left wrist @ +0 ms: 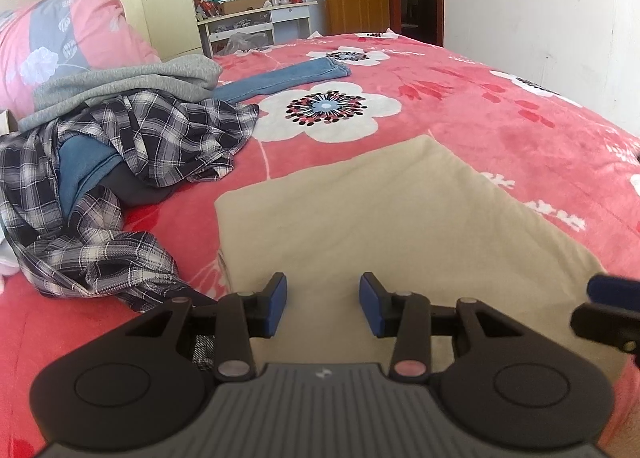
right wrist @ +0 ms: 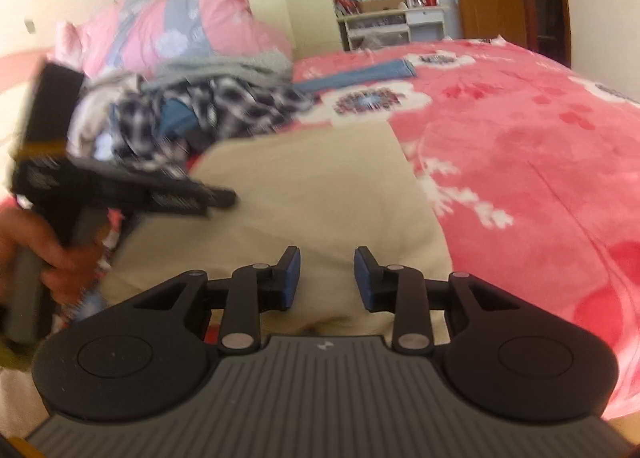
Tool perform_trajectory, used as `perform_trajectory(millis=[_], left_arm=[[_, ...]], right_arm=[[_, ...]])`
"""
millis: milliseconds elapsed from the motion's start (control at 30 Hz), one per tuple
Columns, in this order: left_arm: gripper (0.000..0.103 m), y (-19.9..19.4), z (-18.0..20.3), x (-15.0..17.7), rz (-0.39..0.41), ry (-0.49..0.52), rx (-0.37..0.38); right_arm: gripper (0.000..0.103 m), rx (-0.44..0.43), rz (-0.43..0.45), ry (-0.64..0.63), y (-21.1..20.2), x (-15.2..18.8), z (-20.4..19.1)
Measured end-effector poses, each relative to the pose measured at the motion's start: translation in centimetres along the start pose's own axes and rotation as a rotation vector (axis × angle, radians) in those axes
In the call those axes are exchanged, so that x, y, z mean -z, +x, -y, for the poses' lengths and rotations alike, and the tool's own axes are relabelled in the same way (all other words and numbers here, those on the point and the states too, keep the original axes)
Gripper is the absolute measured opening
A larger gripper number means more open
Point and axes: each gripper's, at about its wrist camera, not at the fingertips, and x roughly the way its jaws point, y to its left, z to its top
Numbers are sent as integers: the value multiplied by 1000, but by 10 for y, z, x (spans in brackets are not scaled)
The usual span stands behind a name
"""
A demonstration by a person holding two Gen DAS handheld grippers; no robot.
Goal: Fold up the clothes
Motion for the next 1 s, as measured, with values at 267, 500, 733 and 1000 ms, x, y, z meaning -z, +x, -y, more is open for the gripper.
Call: perform_trajectory(millis=[267,500,733,1000], left_arm=[[42,0,1,0,-5,-2,-3],[42,0,0,1,0,7,3],[43,-19,-6,2,27,-12,1],[46,-40,-23,2,13,-76,-16]], right_arm=[[30,16,-27,-2,3,4,-2],[29,-66,6,-38,3,12,-16],[29,-65,-25,-65,11,25,-17],[29,-74,-13,-66,10,27,-17]])
